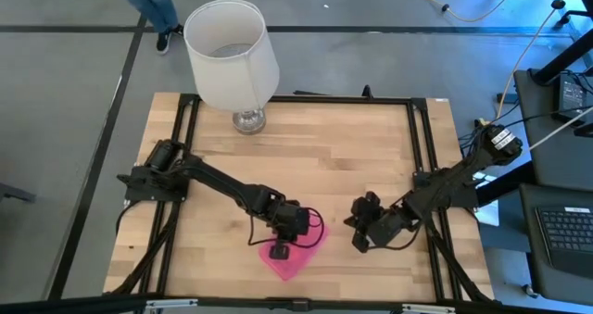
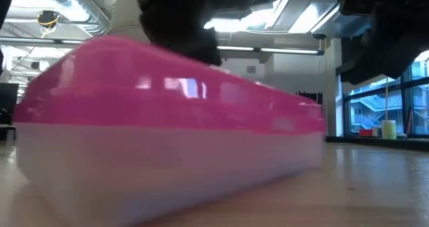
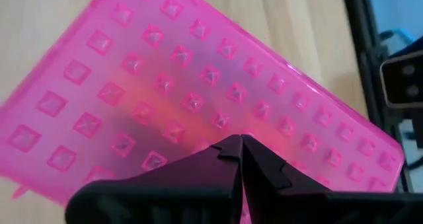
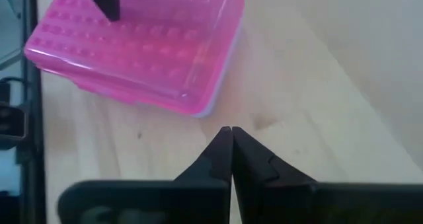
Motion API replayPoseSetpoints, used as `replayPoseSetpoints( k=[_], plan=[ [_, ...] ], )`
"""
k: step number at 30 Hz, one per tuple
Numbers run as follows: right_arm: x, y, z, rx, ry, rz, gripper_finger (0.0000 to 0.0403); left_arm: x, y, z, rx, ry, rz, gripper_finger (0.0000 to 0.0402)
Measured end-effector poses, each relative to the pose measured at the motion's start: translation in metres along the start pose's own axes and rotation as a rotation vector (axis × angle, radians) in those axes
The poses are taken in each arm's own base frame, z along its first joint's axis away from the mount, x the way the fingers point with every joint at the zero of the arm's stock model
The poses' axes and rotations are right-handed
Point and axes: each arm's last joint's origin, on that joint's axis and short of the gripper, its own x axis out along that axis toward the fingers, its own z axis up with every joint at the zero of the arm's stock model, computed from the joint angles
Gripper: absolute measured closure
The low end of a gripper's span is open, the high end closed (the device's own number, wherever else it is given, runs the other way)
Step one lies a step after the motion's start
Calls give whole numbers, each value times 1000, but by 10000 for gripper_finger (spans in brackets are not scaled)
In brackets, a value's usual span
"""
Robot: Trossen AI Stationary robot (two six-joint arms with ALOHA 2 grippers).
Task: Pick & place school supplies into a supply box
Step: Close the transparent supply box
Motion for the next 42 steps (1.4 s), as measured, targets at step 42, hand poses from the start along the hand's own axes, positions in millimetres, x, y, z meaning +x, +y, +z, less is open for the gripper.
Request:
replayPoseSetpoints(
  k=[42],
  plan=[
    [79,-43,46,-91,134,158,400,-13,-78,-113,-632,45,0,399]
  ],
)
